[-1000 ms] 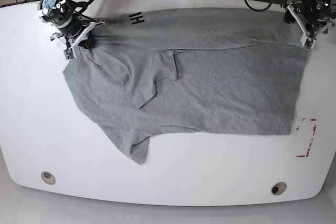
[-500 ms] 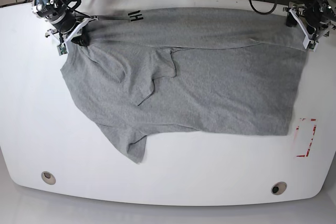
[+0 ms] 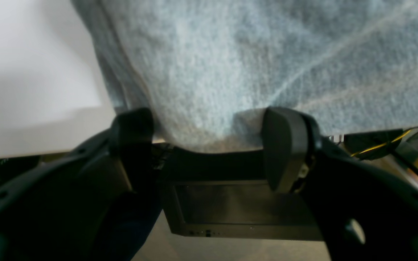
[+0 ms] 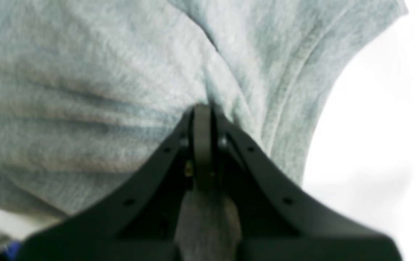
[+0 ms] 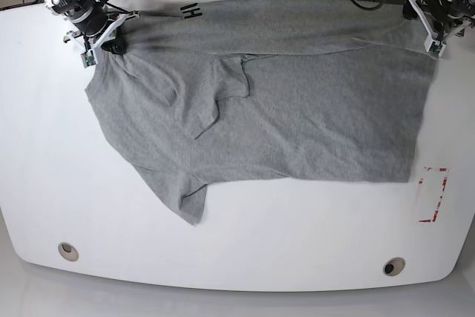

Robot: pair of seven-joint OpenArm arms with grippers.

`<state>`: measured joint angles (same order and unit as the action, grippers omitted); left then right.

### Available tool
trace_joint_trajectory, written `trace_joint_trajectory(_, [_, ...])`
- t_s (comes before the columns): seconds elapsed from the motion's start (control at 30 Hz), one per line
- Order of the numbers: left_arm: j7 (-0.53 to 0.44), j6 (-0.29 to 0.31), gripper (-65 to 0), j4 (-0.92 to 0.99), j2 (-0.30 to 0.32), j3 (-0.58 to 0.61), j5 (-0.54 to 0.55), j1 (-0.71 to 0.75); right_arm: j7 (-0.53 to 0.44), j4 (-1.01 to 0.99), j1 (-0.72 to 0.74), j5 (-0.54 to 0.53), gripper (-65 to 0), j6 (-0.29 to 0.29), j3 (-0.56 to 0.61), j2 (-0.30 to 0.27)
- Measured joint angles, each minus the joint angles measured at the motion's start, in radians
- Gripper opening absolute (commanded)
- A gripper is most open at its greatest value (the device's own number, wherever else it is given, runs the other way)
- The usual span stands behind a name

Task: Layout the t-shirt on the table in an organized manner, then fold the t-shirt properly
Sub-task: 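Hold the collar edge with both grippers and pull it taut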

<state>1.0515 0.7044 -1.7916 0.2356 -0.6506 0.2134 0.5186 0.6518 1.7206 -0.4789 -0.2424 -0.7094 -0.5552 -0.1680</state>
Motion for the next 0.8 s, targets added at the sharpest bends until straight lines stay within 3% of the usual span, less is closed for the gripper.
trace_joint_trajectory(0.8, [0.032,-0.004,-22.2,-0.074,0.002,-0.133,-0.024,-0.119,0.041,0.035,0.016,0.043,-63.4,0.006,0.001,-0.001])
